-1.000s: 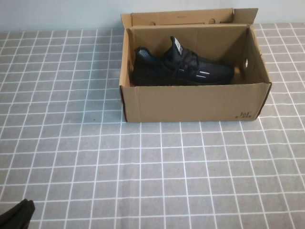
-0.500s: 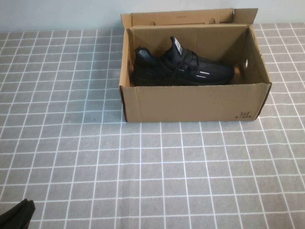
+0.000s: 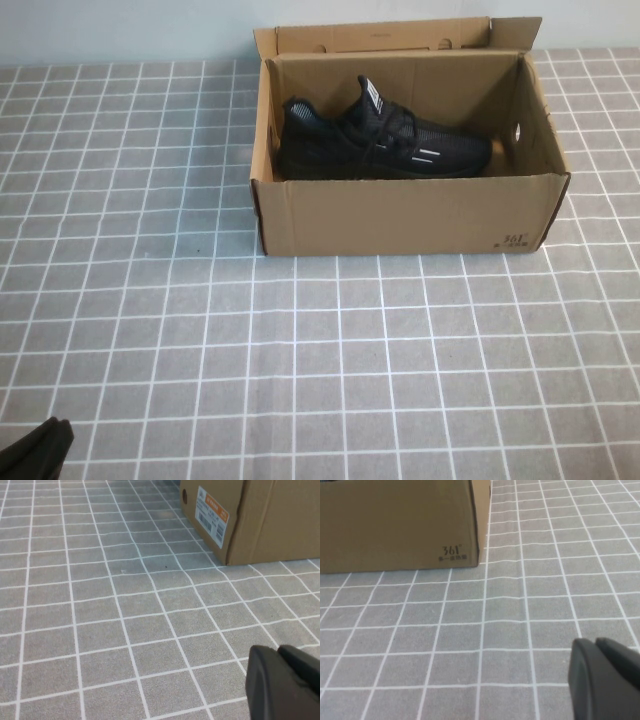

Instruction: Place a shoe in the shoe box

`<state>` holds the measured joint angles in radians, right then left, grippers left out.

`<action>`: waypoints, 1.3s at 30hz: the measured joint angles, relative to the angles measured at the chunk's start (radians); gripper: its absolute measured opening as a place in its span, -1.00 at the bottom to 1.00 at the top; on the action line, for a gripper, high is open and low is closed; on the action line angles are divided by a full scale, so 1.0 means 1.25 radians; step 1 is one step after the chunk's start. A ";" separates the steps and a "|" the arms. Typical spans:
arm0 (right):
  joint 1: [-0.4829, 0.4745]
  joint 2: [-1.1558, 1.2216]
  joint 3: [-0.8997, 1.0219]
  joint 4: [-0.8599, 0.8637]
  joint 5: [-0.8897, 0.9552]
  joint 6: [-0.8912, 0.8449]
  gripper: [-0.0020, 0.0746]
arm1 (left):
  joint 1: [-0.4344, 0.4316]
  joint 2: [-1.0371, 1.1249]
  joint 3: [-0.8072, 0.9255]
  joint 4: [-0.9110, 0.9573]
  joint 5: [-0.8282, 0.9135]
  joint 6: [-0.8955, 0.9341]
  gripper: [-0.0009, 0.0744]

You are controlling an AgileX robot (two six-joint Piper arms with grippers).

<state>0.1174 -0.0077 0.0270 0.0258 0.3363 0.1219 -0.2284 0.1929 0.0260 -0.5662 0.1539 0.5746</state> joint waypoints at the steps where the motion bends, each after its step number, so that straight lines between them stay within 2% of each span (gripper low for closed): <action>1: 0.000 0.000 0.000 0.000 0.000 0.000 -0.99 | 0.000 0.000 0.000 0.000 0.000 0.000 -0.98; 17: 0.000 0.000 0.000 0.003 0.001 0.000 -0.99 | 0.000 0.000 0.000 0.000 0.000 0.000 -0.98; 23: 0.000 0.000 0.000 0.003 0.001 0.000 -0.99 | 0.001 -0.002 0.000 0.058 -0.030 -0.011 -0.98; 26: 0.000 0.000 0.000 0.003 0.001 0.000 -0.99 | 0.027 -0.026 0.000 0.108 -0.073 -0.080 -0.98; 30: 0.000 0.000 0.000 0.003 0.001 0.000 -0.99 | 0.088 -0.081 0.000 0.247 -0.079 -0.232 -0.98; 33: 0.000 0.000 0.000 0.003 0.002 0.000 -0.99 | 0.100 -0.135 0.000 0.331 -0.038 -0.307 -0.98; 39: 0.000 0.000 0.000 0.003 0.003 0.000 -0.99 | 0.104 -0.160 0.000 0.365 0.094 -0.344 -0.98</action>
<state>0.1174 -0.0077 0.0270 0.0302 0.3406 0.1219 -0.0988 -0.0076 0.0260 -0.1098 0.2710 0.1450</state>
